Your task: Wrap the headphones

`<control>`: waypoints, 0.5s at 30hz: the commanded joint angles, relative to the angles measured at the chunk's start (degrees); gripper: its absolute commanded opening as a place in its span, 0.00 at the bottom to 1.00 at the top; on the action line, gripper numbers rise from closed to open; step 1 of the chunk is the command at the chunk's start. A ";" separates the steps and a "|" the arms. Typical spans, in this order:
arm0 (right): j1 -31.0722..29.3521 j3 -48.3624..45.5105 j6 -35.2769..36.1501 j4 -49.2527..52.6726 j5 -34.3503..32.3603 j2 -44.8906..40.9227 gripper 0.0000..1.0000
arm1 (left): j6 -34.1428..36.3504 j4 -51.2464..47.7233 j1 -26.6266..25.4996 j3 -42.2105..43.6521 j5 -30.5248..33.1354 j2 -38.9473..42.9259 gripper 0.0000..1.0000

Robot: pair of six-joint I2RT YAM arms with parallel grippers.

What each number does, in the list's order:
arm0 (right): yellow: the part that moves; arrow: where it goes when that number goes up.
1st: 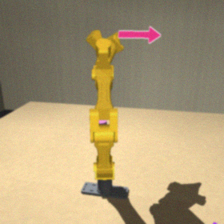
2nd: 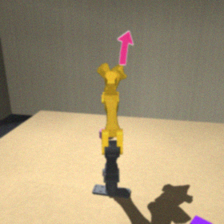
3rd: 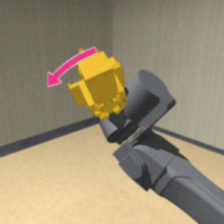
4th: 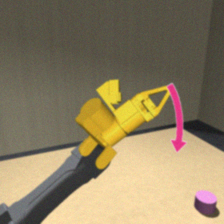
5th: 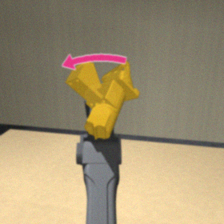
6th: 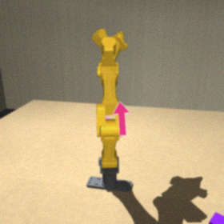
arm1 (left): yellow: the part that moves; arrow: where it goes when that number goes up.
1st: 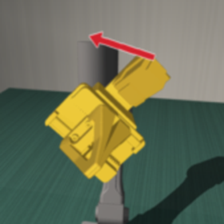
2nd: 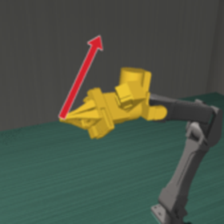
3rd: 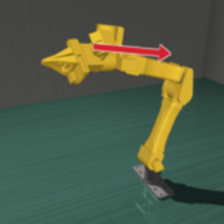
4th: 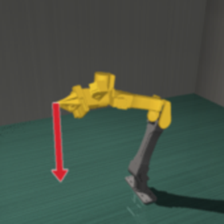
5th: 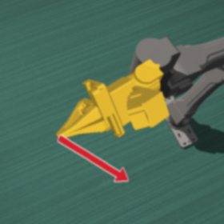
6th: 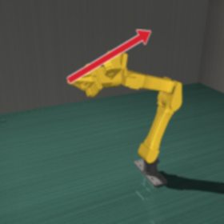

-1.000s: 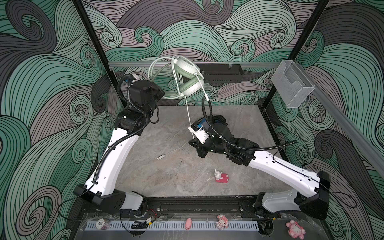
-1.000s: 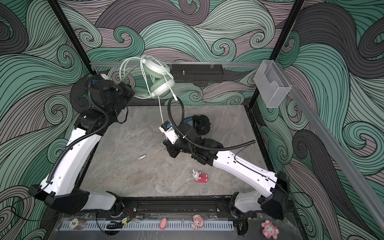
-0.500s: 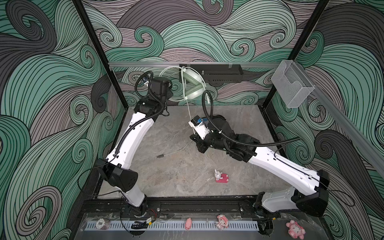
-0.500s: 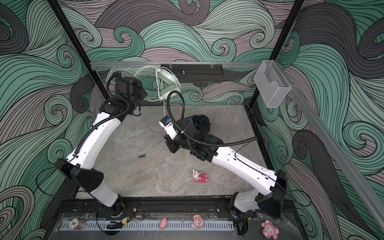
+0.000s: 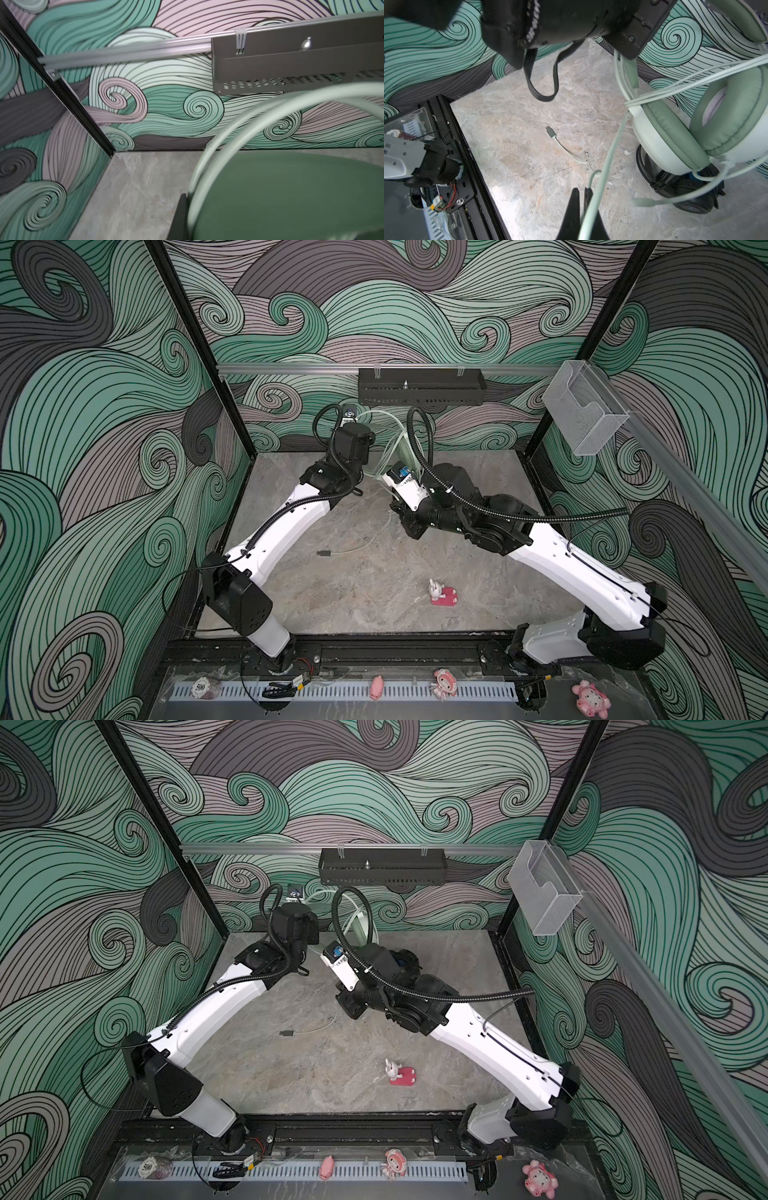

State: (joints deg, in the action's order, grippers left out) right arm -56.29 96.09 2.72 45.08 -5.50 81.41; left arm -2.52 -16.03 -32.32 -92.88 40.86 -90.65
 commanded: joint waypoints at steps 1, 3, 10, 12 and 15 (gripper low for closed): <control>-0.40 2.74 2.09 4.67 -0.21 -1.61 0.00 | 11.94 12.81 0.50 0.76 6.12 4.09 0.00; -0.35 2.51 2.58 6.12 -0.45 -2.52 0.00 | 15.53 15.03 0.33 2.57 5.34 5.09 0.00; -0.45 2.70 8.61 11.46 -6.71 -4.31 0.00 | 24.96 15.33 -0.41 7.07 -1.92 10.75 0.00; -0.44 2.78 11.12 11.78 -9.24 -4.41 0.00 | 27.12 14.59 -1.03 7.15 -2.29 11.39 0.00; -0.51 4.41 15.38 11.79 -13.11 -3.69 0.00 | 29.36 11.65 -1.89 6.84 -4.09 12.08 0.00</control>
State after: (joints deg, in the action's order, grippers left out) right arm -56.42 97.49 12.71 54.89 -13.04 79.61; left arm 21.69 -6.50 -34.24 -84.82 37.21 -80.75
